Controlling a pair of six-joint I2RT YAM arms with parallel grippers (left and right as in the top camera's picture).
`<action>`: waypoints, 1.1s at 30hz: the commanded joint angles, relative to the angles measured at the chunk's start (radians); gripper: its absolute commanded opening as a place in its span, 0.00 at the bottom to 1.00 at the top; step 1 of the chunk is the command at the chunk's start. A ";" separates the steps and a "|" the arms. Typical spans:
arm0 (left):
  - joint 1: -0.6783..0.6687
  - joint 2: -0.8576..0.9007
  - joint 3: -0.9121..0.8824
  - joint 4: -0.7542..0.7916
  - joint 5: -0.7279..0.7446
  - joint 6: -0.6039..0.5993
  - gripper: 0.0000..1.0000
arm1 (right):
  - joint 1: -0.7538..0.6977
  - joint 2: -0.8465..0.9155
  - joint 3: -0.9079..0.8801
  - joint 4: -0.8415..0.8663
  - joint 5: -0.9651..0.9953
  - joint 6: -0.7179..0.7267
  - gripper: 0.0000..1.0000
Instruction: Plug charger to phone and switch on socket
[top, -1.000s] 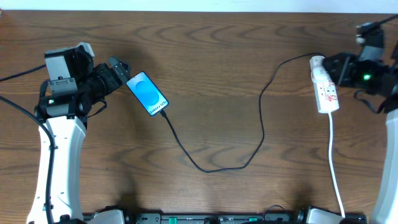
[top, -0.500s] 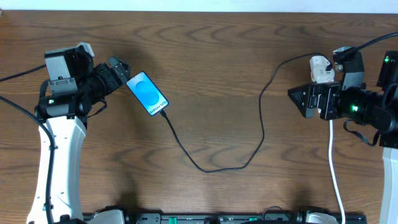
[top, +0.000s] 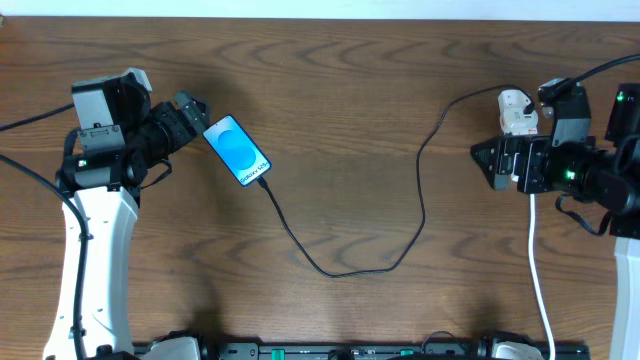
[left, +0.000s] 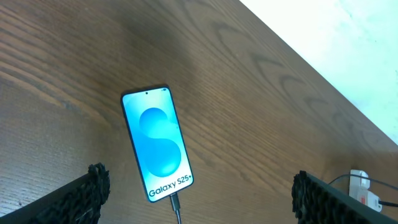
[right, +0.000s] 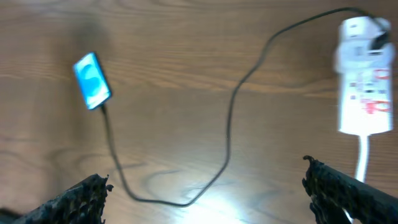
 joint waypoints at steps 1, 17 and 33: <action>0.002 0.000 0.001 0.000 0.002 0.016 0.95 | 0.008 -0.057 -0.053 0.064 0.147 -0.010 0.99; 0.002 0.000 0.001 0.000 0.002 0.016 0.95 | -0.002 -0.671 -0.734 0.715 0.320 -0.011 0.99; 0.002 0.000 0.001 0.000 0.002 0.016 0.95 | -0.001 -1.091 -1.421 1.465 0.319 -0.010 0.99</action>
